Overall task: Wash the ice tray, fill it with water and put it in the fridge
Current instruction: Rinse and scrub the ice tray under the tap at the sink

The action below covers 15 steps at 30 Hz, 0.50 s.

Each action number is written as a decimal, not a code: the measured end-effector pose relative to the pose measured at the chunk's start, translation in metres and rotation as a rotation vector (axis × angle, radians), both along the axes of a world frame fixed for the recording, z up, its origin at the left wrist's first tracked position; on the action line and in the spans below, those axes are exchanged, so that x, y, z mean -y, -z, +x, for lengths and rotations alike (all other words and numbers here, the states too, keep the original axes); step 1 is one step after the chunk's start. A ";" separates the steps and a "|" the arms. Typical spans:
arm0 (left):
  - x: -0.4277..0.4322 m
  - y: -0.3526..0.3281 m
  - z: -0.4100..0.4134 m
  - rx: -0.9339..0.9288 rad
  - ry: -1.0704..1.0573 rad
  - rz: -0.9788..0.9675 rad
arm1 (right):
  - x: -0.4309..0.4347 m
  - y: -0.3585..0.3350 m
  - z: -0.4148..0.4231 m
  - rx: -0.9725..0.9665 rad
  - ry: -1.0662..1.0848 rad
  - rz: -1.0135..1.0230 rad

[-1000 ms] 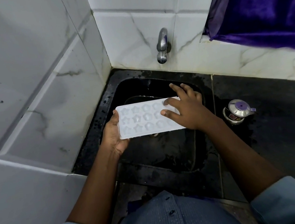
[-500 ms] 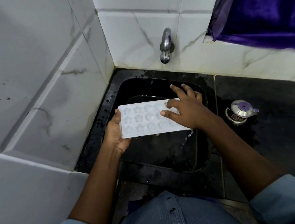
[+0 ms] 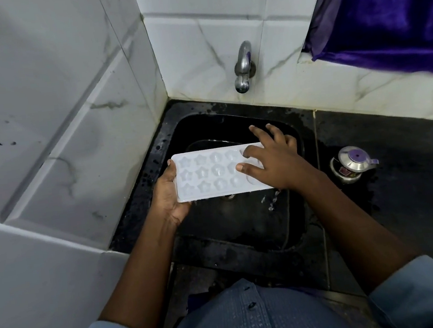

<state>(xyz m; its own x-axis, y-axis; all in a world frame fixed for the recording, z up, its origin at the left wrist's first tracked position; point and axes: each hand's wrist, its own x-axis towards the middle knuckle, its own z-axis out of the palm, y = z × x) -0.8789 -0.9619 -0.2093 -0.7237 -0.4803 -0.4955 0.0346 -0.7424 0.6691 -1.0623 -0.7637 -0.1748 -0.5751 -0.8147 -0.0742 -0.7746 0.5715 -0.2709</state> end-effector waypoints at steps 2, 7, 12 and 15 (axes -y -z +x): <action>0.000 0.001 0.001 -0.008 0.003 0.008 | 0.000 0.000 0.000 -0.005 -0.001 -0.002; 0.000 0.001 0.001 0.003 -0.006 -0.007 | 0.001 0.002 0.001 0.000 -0.003 0.001; -0.001 0.001 0.001 0.014 -0.008 -0.019 | 0.000 0.000 0.002 0.010 0.004 0.003; -0.002 -0.001 0.001 0.015 -0.005 -0.009 | 0.001 -0.002 0.004 0.012 0.012 -0.013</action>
<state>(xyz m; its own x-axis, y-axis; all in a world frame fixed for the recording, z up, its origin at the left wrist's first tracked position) -0.8776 -0.9597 -0.2080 -0.7136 -0.4881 -0.5025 0.0279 -0.7365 0.6758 -1.0588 -0.7644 -0.1725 -0.5837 -0.8088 -0.0711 -0.7644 0.5770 -0.2876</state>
